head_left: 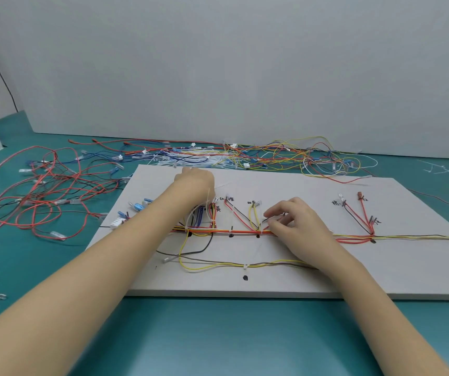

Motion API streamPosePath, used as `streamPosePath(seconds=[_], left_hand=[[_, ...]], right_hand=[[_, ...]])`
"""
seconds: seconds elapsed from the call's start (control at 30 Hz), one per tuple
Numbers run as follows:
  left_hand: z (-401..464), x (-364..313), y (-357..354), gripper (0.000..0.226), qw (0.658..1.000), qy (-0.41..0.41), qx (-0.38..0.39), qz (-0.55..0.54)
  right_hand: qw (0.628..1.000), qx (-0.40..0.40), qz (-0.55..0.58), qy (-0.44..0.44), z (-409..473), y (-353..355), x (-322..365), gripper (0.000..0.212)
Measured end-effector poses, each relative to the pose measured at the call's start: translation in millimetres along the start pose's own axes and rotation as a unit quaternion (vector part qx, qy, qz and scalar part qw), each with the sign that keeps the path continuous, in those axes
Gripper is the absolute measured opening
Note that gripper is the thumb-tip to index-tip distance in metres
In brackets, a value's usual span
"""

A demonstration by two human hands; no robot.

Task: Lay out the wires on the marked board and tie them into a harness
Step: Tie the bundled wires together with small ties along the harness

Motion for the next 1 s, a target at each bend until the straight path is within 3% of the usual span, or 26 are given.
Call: streamPosePath(seconds=[0.17, 0.23, 0.3, 0.37, 0.47, 0.53, 0.57, 0.6, 0.73, 0.83, 0.93, 1.0], left_hand=[[0.3, 2.1, -4.1, 0.034, 1.000, -0.021, -0.004, 0.017], [3.1, 10.0, -6.4, 0.034, 0.999, 0.008, -0.003, -0.049], [6.7, 19.0, -7.3, 0.031, 0.985, 0.046, -0.011, -0.165], [9.8, 29.3, 7.7, 0.024, 0.951, 0.074, -0.079, -0.288], [9.7, 46.6, 52.6, 0.024, 0.858, 0.105, -0.194, -0.463], [6.8, 41.3, 73.3, 0.031, 0.800, 0.100, -0.172, -0.565], [3.2, 33.3, 79.8, 0.032, 0.790, 0.087, -0.148, -0.588], [-2.7, 22.2, 83.5, 0.031, 0.798, 0.066, -0.122, -0.587], [-42.0, -36.8, 79.5, 0.024, 0.881, -0.056, -0.032, -0.468], [-66.5, -73.4, 76.2, 0.021, 0.919, -0.125, -0.022, -0.373], [-77.4, -86.7, 66.9, 0.013, 0.940, -0.150, -0.050, -0.302], [-78.7, -85.6, 62.2, 0.012, 0.925, -0.140, -0.060, -0.349]], right_hand=[[1.000, 0.009, -0.004, 0.005, 0.3, -2.1, -0.7, 0.015], [1.000, -0.012, 0.012, 0.007, 1.1, 0.0, -0.5, 0.016], [0.995, -0.081, 0.062, 0.003, 3.0, 11.5, 2.0, 0.017], [0.979, -0.157, 0.129, 0.001, 2.4, 27.9, 6.6, 0.018], [0.960, -0.196, 0.198, 0.000, 0.7, 41.0, 11.4, 0.022], [0.952, -0.184, 0.243, -0.006, 0.0, 42.0, 14.8, 0.022], [0.946, -0.176, 0.273, -0.011, -0.7, 42.0, 16.9, 0.022], [0.937, -0.168, 0.305, -0.018, -1.3, 42.1, 18.3, 0.020], [0.903, -0.123, 0.406, -0.070, -1.3, 33.7, 19.9, 0.016], [0.885, -0.102, 0.444, -0.094, -1.9, 28.4, 20.3, 0.011], [0.878, -0.103, 0.457, -0.099, -3.1, 25.7, 18.8, 0.012], [0.880, -0.111, 0.451, -0.103, -2.6, 24.4, 16.7, 0.009]])
Point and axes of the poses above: each hand's wrist, its own z-axis towards the middle knuckle, its own y-axis out of the back of the hand, x = y × z, the point moved 9 cm from there along z, towards the middle knuckle, and after that the axes turned 15 degrees about -x, right-handed, at the moved point
